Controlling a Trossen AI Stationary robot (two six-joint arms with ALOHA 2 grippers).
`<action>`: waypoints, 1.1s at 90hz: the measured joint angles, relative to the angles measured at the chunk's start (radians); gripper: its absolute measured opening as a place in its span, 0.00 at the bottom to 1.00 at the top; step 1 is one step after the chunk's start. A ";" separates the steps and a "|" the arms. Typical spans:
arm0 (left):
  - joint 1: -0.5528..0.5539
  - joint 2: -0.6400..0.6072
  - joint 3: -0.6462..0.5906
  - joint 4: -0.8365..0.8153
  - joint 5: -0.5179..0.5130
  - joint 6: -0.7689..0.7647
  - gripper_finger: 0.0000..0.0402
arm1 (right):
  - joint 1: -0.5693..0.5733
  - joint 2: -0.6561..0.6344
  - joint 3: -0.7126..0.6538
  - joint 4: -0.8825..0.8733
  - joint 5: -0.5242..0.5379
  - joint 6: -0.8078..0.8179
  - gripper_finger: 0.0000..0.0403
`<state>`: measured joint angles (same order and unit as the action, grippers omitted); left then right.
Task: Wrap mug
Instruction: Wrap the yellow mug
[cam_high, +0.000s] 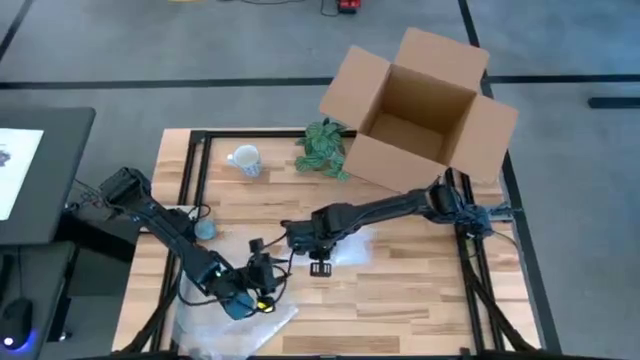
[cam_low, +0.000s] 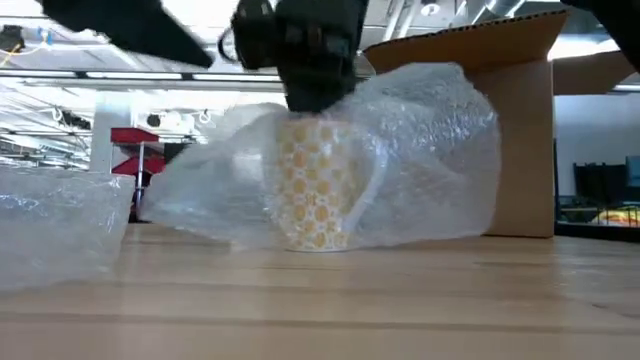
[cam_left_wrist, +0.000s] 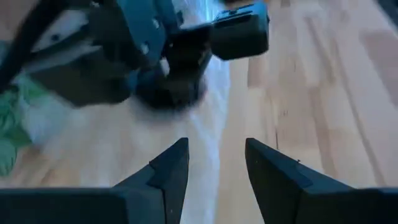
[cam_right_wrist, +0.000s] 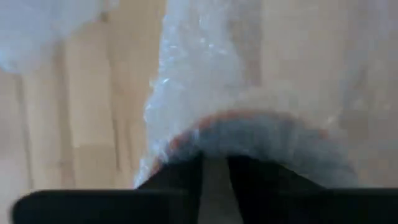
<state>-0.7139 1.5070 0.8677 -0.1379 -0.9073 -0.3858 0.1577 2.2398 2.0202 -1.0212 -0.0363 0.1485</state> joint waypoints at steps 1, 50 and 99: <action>0.003 0.000 -0.002 0.005 0.002 0.006 0.34 | 0.000 0.000 0.003 0.000 0.002 -0.001 0.23; 0.199 0.000 -0.106 0.263 0.190 0.132 0.34 | 0.020 -0.001 0.140 -0.101 -0.004 -0.042 0.40; 0.259 0.000 -0.130 0.257 0.215 0.027 0.34 | 0.051 -0.005 0.267 -0.290 -0.003 -0.043 0.34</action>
<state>-0.4550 1.5074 0.7372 0.1196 -0.6926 -0.3585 0.2092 2.2353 2.2868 -1.3111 -0.0390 0.1058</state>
